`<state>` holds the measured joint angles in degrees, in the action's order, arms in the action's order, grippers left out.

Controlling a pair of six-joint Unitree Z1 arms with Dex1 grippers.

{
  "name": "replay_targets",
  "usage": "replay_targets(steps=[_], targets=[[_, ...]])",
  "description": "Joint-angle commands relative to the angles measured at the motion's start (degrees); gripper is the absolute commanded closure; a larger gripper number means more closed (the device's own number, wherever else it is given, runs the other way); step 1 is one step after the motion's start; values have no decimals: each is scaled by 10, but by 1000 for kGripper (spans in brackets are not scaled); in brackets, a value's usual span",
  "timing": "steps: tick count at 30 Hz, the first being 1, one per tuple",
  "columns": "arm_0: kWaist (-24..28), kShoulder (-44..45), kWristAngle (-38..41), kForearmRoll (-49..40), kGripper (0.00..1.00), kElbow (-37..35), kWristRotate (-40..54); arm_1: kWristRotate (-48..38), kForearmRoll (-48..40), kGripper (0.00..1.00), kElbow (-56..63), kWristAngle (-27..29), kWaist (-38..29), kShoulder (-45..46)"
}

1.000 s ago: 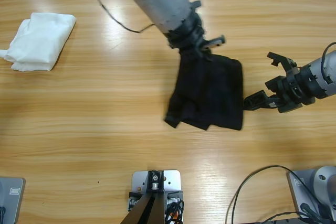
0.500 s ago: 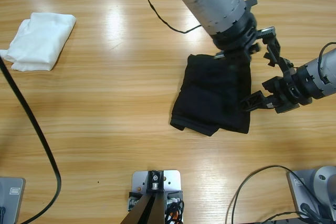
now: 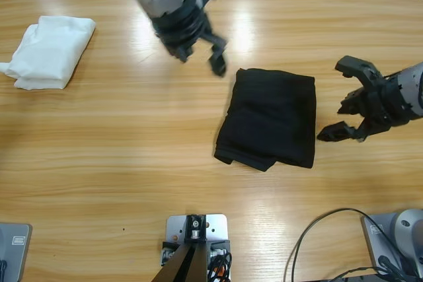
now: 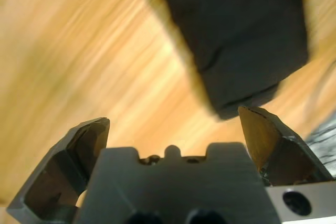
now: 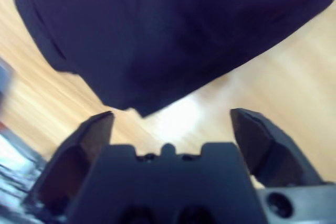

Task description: Fold clothes

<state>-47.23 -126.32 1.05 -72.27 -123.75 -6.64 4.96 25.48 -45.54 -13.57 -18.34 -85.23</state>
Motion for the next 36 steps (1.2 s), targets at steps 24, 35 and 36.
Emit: replay_targets(steps=[24, 35, 36], targets=[[69, 268, 28, 266, 0, 499, 228, 219, 20, 156, -180, 175, -190, -279], [69, 296, 34, 268, 0, 527, 212, 211, -54, 161, -182, 80, -255, -264], [69, 299, 35, 268, 0, 531, 209, 211, -54, 161, -182, 82, -256, -263]])
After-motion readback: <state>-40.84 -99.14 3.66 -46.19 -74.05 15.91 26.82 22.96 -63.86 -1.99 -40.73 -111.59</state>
